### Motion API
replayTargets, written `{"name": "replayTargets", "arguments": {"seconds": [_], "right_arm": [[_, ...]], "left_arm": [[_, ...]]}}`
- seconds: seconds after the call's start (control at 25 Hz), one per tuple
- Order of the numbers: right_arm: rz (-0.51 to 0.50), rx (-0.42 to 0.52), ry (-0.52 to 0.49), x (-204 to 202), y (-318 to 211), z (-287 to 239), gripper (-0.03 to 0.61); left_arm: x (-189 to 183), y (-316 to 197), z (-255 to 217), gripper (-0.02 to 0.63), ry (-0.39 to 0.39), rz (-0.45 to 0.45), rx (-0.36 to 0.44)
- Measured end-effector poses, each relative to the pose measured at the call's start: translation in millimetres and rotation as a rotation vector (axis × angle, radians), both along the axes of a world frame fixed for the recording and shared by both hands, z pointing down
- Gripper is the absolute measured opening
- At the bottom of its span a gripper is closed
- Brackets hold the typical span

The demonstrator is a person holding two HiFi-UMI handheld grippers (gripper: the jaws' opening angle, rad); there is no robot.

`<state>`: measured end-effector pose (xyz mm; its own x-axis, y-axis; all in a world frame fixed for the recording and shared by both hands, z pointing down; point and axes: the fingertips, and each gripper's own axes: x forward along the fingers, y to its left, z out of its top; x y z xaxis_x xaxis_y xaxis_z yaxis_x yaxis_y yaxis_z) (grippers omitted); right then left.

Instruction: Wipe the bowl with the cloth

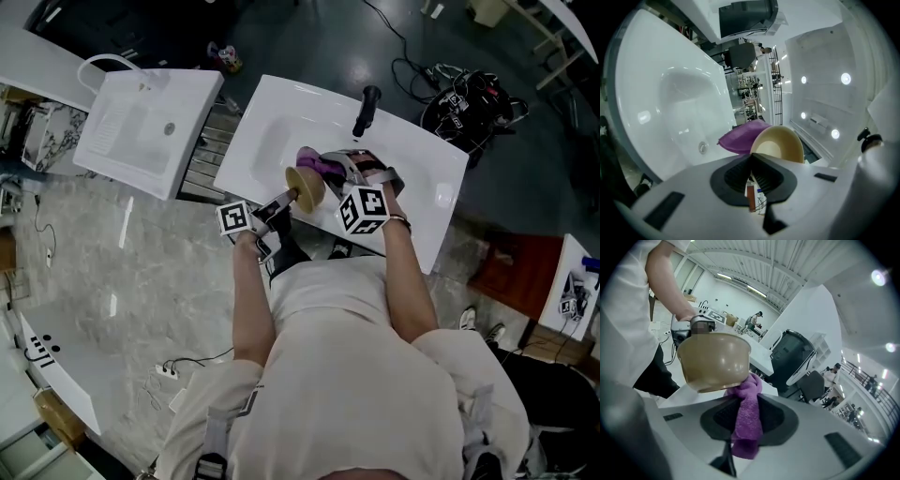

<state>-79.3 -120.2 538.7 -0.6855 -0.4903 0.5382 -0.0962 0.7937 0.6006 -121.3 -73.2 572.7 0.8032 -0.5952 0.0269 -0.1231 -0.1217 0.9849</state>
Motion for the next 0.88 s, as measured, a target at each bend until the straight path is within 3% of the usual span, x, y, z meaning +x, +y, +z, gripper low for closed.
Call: {"name": "replayTargets", "arguments": {"seconds": [0.12, 0.24, 0.32, 0.72, 0.88], "right_arm": [[-0.008, 0.011, 0.031, 2, 0, 3, 0.092], [-0.009, 0.026, 0.067, 4, 1, 10, 0.092], [-0.01, 0.03, 0.086, 5, 2, 15, 0.092], [-0.051, -0.011, 0.133, 2, 14, 29, 0.092], [-0.084, -0.048, 0.135, -2, 24, 35, 0.092]], "left_arm": [[-9, -6, 8, 0.014, -0.089, -0.029, -0.002], [-24, -4, 27, 0.014, -0.291, -0.039, -0.06], [-29, -4, 33, 0.014, -0.369, -0.045, -0.073], [-62, -17, 41, 0.012, -0.631, -0.184, -0.117], [-70, -21, 41, 0.011, -0.652, -0.259, -0.131]]}}
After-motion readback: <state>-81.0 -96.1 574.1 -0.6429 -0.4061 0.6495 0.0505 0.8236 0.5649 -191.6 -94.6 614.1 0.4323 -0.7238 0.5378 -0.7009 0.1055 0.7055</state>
